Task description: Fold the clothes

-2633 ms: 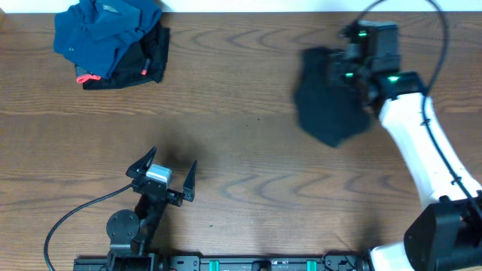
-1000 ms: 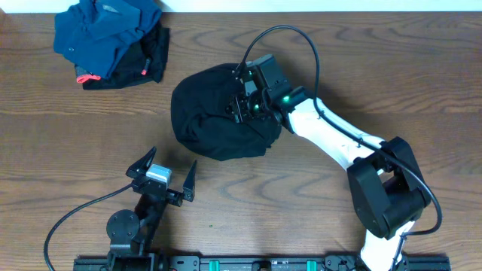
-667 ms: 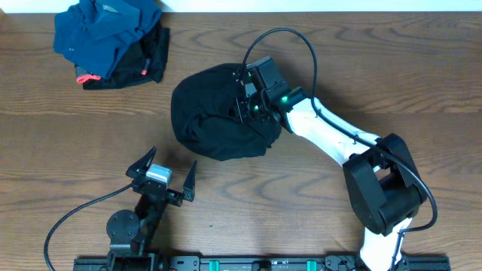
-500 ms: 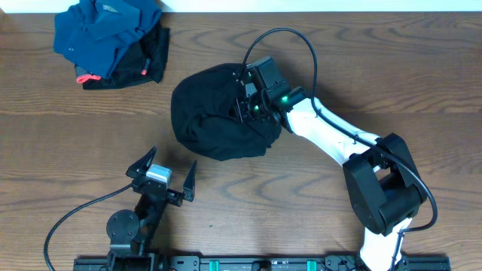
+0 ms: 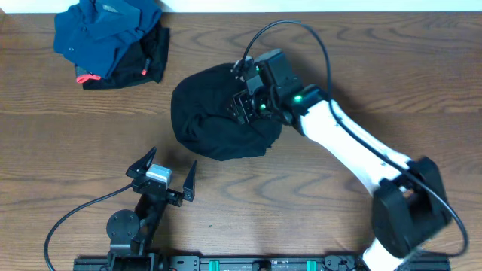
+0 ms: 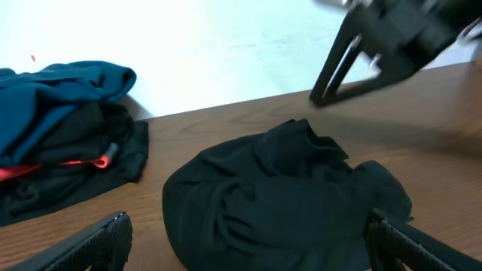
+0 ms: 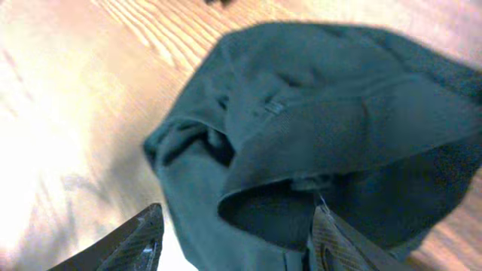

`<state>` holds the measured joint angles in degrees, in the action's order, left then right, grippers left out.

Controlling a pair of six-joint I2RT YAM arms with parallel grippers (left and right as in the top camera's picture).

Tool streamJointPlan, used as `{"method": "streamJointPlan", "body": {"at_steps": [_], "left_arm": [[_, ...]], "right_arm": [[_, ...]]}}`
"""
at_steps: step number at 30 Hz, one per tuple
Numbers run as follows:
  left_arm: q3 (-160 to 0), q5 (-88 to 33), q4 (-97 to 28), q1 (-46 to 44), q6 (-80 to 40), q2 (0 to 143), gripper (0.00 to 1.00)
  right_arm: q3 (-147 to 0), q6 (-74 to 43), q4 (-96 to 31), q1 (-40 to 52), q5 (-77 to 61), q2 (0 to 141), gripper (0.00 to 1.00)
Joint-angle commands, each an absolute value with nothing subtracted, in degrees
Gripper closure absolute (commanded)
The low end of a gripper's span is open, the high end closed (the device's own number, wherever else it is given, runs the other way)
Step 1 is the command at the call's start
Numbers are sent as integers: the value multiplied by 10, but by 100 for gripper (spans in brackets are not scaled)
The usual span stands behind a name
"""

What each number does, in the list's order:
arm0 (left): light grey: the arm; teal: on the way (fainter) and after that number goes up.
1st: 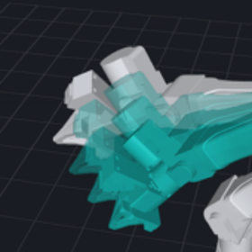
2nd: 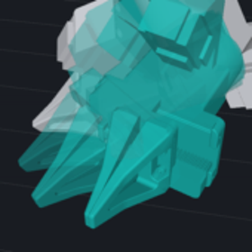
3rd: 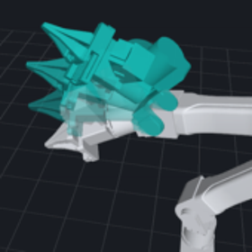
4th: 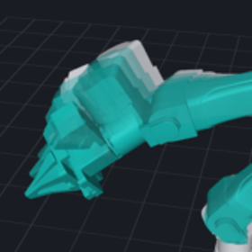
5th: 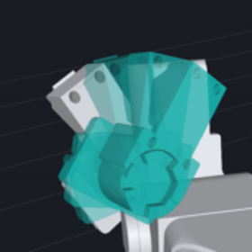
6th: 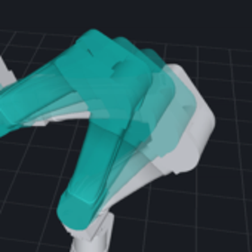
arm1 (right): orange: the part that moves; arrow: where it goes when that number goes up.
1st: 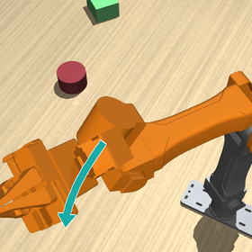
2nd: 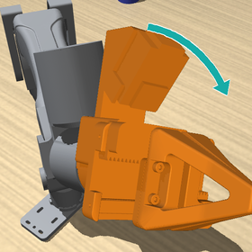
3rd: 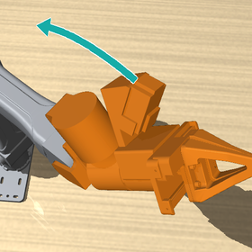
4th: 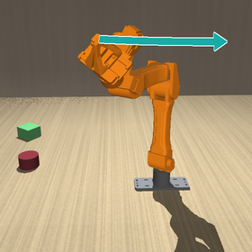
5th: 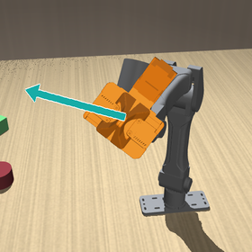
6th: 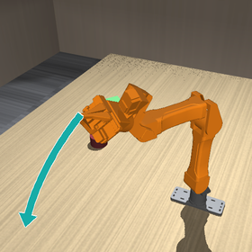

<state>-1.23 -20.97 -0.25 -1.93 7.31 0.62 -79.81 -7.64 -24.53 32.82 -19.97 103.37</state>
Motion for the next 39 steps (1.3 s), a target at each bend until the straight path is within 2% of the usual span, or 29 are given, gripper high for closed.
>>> {"method": "streamJointPlan", "body": {"at_steps": [1,12,15,20,22,26,39], "left_arm": [[-2,-213,-24,-17,68,3,2],[-2,-214,-24,-17,68,3,2],[-2,-214,-24,-17,68,3,2],[-2,-214,-24,-17,68,3,2],[-2,-214,-24,-17,68,3,2],[-2,-214,-24,-17,68,4,2],[-2,-214,-24,-17,68,54,2]], "right_arm": [[-806,-33,-267,336,-208,1021,39],[-806,-21,-296,364,-180,1103,37],[-806,-21,-289,363,-180,1125,41],[-806,-29,-285,366,-150,1135,66],[-806,-30,-280,366,-134,1135,72],[-806,-30,-262,364,-133,1135,99],[-806,-28,-236,363,-86,1091,99]]}}
